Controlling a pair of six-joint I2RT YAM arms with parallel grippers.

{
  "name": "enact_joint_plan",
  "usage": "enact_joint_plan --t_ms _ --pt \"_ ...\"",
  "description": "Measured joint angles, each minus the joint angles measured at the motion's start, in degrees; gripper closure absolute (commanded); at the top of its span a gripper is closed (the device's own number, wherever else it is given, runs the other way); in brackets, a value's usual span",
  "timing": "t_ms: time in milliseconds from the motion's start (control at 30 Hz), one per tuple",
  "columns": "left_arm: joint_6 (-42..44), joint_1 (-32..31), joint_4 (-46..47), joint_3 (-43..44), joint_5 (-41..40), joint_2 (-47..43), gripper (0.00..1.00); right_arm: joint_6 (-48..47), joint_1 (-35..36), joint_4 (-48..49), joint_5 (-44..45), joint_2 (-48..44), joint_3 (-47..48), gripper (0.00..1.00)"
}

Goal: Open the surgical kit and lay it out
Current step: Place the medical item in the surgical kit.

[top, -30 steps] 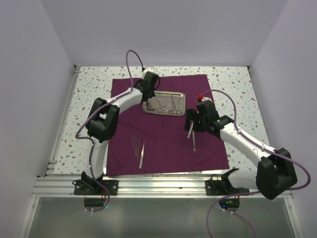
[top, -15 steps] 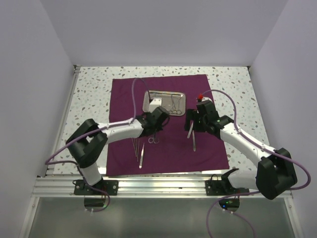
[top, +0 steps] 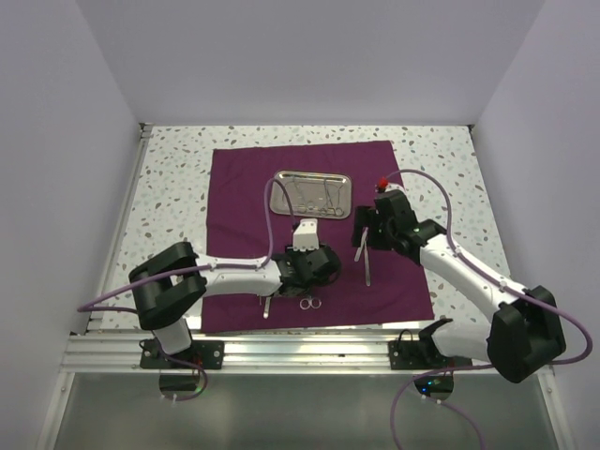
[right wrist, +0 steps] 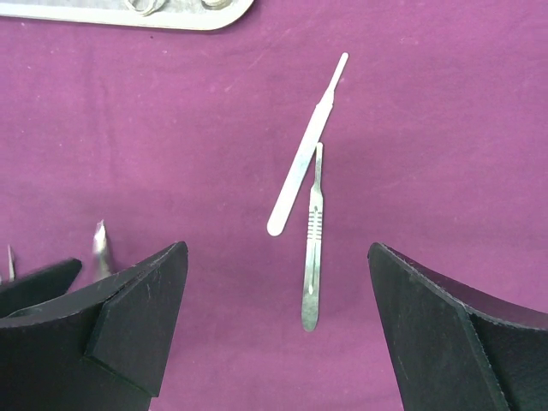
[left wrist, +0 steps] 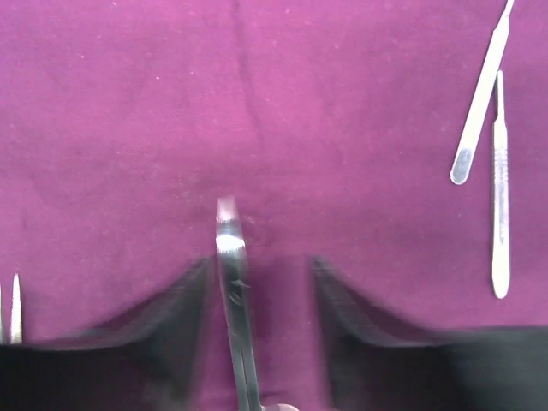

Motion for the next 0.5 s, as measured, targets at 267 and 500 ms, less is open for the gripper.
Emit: enact_joint_plan --t_ms 267,500 --pt "-3.7 -0.3 -2.6 -1.1 -2.4 -3.6 0.19 0.9 0.1 -0.4 -2.1 -0.9 1.0 0.1" --pt "-2.6 -0.3 -10.6 -6.4 -8.3 -24.4 0.17 1.3 2.8 1.2 -5.8 9.5 13.1 0.11"
